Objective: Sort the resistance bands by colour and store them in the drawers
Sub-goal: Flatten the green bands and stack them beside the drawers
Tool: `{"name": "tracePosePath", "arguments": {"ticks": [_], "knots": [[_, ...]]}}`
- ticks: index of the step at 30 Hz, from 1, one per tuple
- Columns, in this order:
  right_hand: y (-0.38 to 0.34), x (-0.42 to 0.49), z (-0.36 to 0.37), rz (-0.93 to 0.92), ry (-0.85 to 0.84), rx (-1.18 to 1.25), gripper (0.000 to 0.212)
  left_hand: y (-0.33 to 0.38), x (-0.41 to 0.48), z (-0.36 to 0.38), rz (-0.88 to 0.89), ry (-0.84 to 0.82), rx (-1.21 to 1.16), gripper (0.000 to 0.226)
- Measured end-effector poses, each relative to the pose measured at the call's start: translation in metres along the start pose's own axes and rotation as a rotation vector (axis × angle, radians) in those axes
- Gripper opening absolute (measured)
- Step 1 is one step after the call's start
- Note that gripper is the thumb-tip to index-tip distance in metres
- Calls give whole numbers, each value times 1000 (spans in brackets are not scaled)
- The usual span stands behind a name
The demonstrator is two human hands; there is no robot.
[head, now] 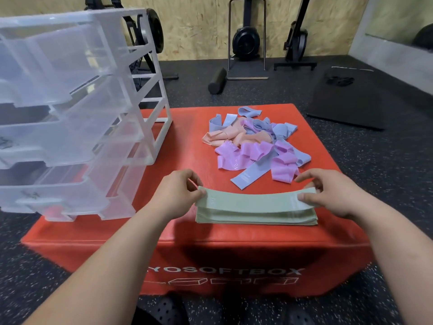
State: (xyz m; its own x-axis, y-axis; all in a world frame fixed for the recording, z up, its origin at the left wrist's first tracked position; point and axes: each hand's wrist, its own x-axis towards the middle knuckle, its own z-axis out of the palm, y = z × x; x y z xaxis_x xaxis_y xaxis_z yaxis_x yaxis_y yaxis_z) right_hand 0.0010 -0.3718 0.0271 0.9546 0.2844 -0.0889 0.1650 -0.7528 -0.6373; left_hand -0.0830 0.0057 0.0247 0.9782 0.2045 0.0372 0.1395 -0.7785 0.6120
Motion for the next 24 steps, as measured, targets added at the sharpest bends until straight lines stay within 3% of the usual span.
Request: {"name": "tracePosePath", "arguments": {"ticks": [15, 19, 24], "knots": [[-1, -10, 14, -11, 15, -363, 42, -1, 8, 18, 83, -88, 403, 12], [3, -9, 9, -89, 8, -392, 48, -3, 10, 18, 180, -128, 379, 33], [5, -12, 8, -175, -184, -421, 71, -2, 6, 25, 318, -369, 383, 81]]}}
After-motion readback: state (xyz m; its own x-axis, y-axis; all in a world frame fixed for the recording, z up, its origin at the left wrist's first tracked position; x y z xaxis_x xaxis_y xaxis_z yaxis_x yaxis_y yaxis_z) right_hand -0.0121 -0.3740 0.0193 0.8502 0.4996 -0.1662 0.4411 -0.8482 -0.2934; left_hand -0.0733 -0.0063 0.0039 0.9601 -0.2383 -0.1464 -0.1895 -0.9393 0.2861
